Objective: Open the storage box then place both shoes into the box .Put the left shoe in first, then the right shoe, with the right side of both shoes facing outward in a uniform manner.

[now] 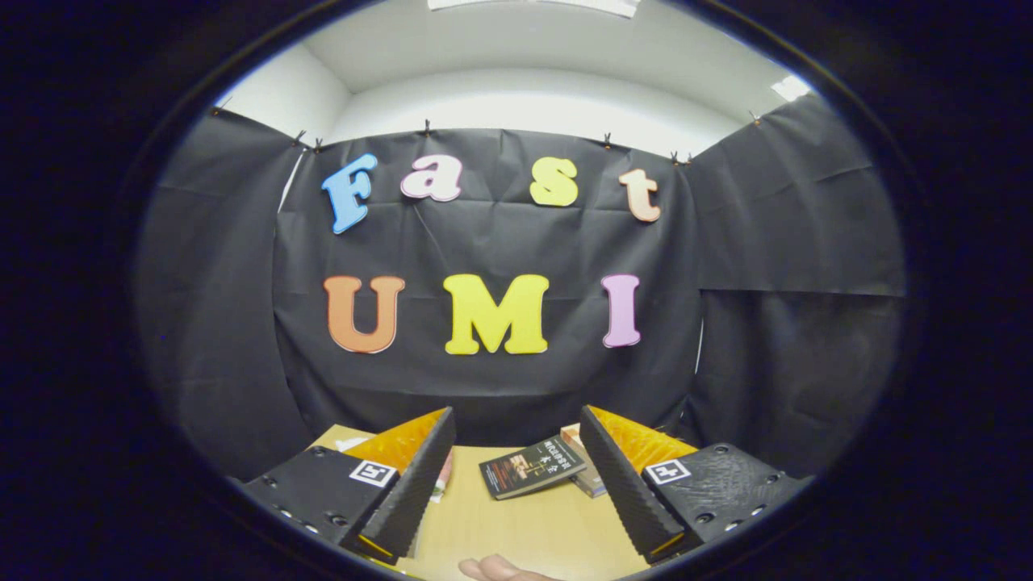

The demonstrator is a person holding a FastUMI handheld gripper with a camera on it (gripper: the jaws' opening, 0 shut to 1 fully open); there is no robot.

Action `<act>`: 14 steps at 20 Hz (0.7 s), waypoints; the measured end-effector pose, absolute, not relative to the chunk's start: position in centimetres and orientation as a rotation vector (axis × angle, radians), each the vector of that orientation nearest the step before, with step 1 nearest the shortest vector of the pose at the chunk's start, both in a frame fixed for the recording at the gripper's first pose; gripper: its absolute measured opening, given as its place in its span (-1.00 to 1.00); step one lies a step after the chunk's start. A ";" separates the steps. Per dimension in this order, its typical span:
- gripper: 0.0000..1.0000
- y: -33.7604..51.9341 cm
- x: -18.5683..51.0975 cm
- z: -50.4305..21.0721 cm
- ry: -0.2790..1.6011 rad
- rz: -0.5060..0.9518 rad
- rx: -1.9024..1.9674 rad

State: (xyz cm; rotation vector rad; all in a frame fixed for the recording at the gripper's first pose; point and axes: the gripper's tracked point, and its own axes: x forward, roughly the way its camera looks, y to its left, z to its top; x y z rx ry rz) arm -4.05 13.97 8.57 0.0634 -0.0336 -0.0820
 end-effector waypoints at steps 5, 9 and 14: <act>0.92 13.5 -5.0 9.0 -0.030 -0.103 0.065; 0.91 14.0 -5.6 8.9 -0.035 -0.105 0.060; 0.92 15.3 -6.4 8.2 -0.011 -0.104 0.045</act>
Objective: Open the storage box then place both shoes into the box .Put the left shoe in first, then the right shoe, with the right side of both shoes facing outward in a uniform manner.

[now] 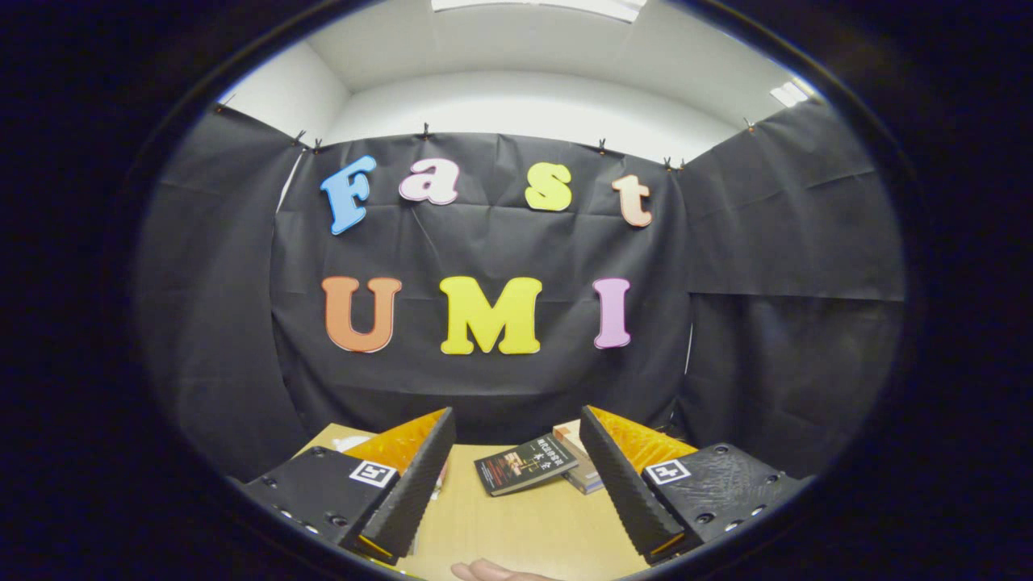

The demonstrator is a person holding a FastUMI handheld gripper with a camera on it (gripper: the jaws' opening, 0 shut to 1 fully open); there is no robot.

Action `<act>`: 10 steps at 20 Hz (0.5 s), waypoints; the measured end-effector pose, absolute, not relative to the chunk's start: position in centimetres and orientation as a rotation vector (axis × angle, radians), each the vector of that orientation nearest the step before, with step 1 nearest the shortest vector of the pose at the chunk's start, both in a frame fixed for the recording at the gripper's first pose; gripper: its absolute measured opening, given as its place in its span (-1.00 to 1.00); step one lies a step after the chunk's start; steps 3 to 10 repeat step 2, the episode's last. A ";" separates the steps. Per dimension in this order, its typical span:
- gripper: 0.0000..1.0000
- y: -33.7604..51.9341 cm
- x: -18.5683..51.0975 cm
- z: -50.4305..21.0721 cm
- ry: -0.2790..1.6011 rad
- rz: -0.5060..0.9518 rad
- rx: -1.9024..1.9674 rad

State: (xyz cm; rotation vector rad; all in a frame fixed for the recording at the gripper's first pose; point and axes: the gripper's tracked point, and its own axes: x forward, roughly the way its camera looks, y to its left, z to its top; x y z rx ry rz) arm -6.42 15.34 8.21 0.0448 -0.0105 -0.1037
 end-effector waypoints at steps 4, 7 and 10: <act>0.92 16.2 -6.7 7.9 0.012 -0.093 0.048; 0.92 16.2 -6.7 7.9 0.012 -0.093 0.048; 0.92 16.2 -6.7 7.9 0.012 -0.093 0.048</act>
